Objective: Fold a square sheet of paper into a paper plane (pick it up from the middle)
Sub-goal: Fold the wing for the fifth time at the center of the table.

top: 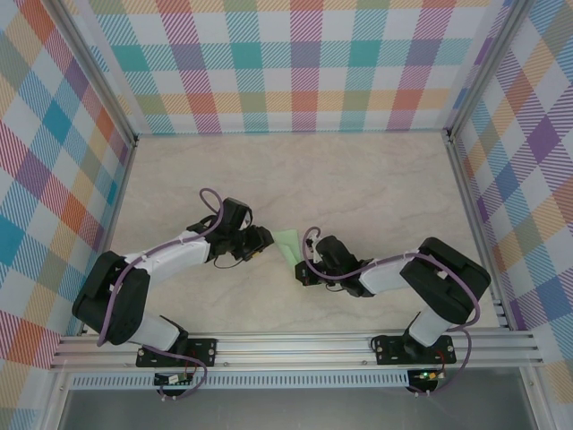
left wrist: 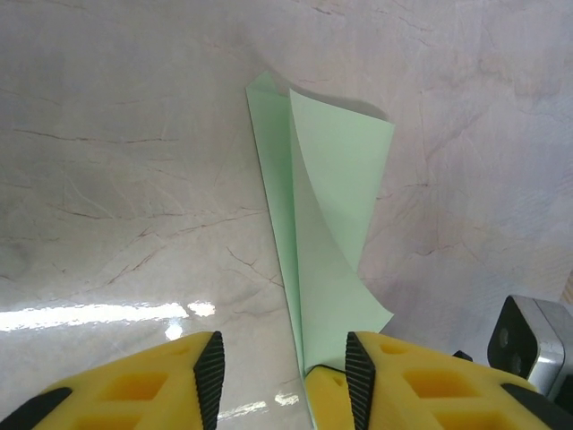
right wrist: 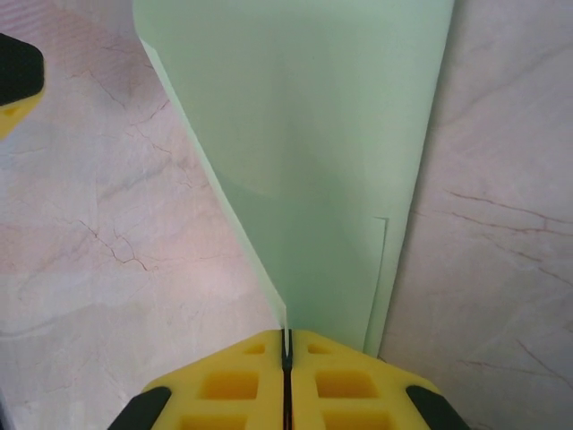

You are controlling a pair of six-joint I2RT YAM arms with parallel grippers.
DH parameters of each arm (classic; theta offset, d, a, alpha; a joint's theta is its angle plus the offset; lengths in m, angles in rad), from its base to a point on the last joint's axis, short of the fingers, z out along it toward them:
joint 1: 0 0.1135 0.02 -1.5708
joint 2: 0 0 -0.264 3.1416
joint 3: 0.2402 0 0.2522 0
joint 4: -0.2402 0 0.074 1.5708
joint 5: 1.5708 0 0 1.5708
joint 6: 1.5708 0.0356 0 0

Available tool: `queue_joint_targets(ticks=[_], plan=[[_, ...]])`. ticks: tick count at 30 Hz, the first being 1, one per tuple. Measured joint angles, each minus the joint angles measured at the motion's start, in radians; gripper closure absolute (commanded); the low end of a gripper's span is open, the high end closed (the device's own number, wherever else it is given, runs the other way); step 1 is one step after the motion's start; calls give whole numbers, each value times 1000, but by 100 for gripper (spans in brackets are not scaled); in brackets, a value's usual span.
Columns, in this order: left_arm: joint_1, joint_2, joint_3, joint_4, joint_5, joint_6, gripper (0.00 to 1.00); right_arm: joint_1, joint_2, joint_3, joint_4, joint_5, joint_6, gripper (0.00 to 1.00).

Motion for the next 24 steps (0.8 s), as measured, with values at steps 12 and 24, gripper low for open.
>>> queue_joint_targets(ticks=[12,24], plan=[[0,40,-41,209,162,-33,68,-20,32,-27,104,-49,83,91],[-14,195,-40,400,257,-54,67,-22,35,-31,120,-50,113,91]])
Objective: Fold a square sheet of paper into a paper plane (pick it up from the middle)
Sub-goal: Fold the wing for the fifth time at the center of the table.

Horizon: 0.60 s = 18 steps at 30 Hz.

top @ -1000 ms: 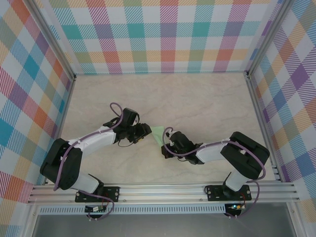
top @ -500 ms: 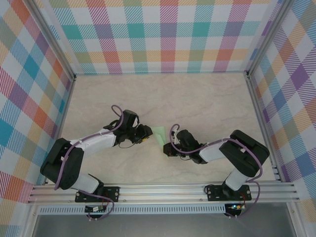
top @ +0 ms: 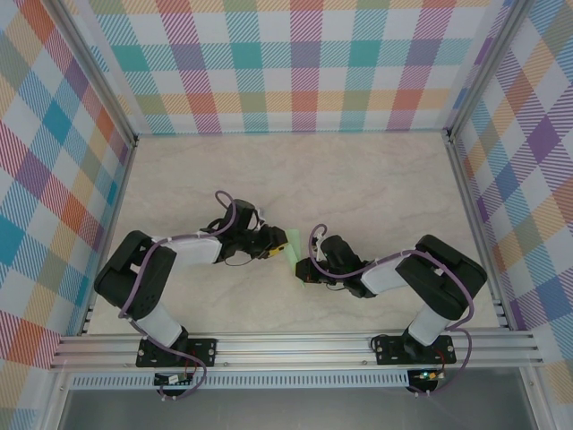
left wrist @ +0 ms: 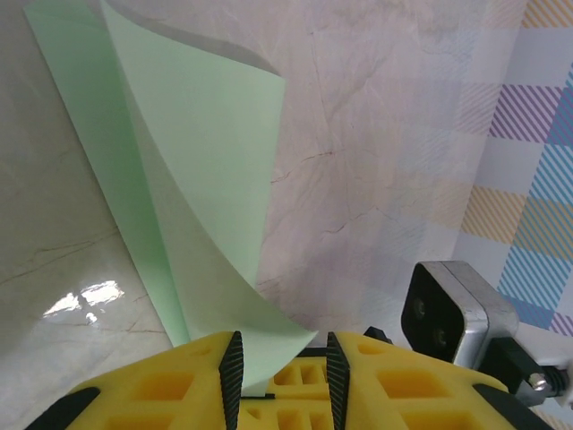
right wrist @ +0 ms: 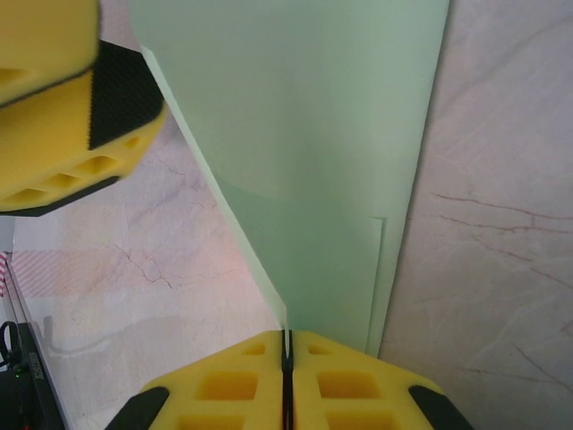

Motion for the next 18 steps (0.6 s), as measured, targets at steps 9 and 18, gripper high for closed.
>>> queue_joint_targets(ticks=[9,18], plan=[[-16,36,1,58,22,-3,65,-12,29,-41,128,-20,56,91],[-21,36,1,79,30,-3,62,-24,60,-50,197,-48,113,91]])
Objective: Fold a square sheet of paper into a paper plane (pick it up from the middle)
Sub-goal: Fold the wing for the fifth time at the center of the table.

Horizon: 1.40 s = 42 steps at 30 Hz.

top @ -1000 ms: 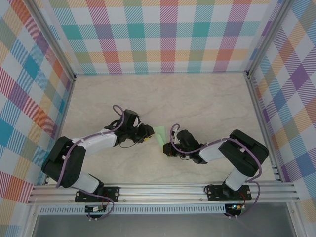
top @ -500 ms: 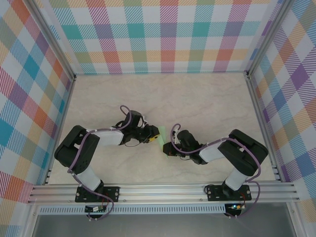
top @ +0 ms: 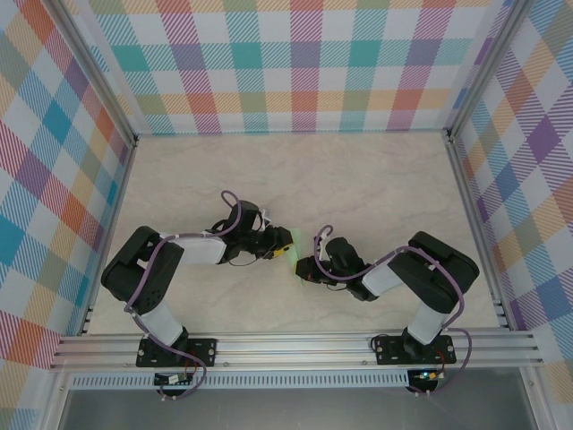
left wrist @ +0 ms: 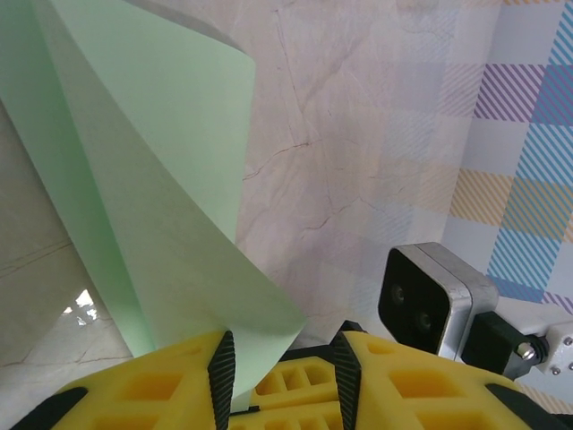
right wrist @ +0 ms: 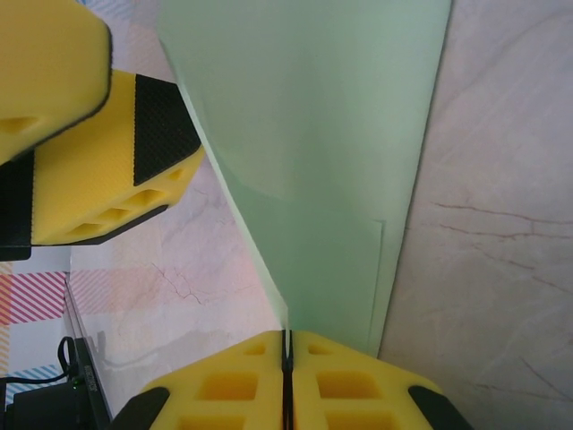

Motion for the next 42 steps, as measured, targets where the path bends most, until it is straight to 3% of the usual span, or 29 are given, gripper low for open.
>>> queue_joint_targets(ticks=[14,29,38,42], plan=[[-7,97,18,52,21,4,62,-6,1,-4,12,-3,44,86],[-7,108,20,49,19,27,62,-6,-39,45,-124,-11,66,77],[-7,108,21,48,21,31,62,-6,-82,89,-290,12,64,77],[-7,108,21,48,21,31,62,-6,-89,101,-342,20,55,86]])
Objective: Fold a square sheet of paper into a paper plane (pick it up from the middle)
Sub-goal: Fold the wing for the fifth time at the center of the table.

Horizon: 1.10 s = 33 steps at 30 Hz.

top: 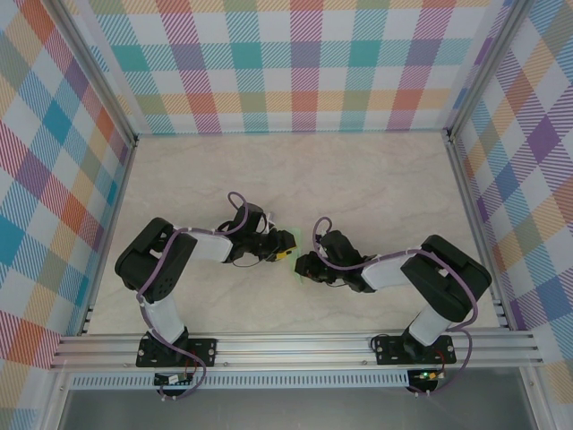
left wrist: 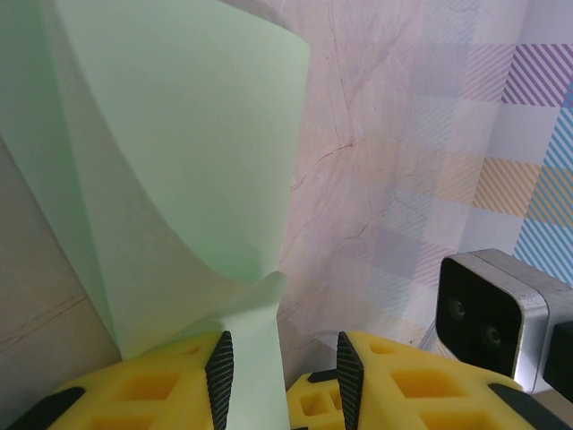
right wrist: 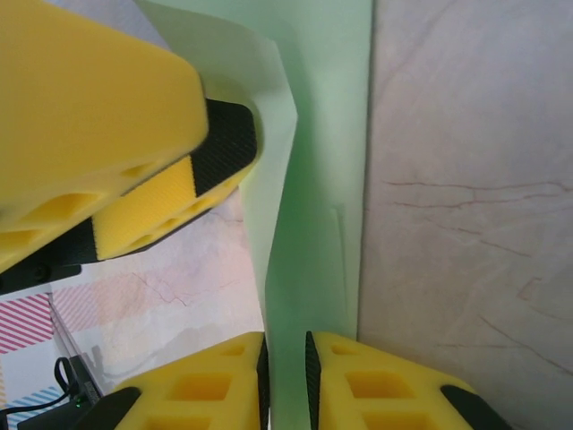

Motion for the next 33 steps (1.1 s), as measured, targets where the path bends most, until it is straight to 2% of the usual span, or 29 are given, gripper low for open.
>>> queue_joint_targets(ticks=[4,9,16,23,33], plan=[[0,0,0,0,0,0,61,0,0,3,-11,-3,-12,93],[-1,-1,13,-21,-1,0,59,0,0,3,-13,-13,-12,96],[2,-88,21,-74,-21,0,53,-2,6,-19,6,-25,1,97],[5,-204,33,-123,-55,17,52,-18,18,-45,74,-50,63,97],[2,-191,6,-106,-21,29,52,-37,31,-41,76,-89,94,96]])
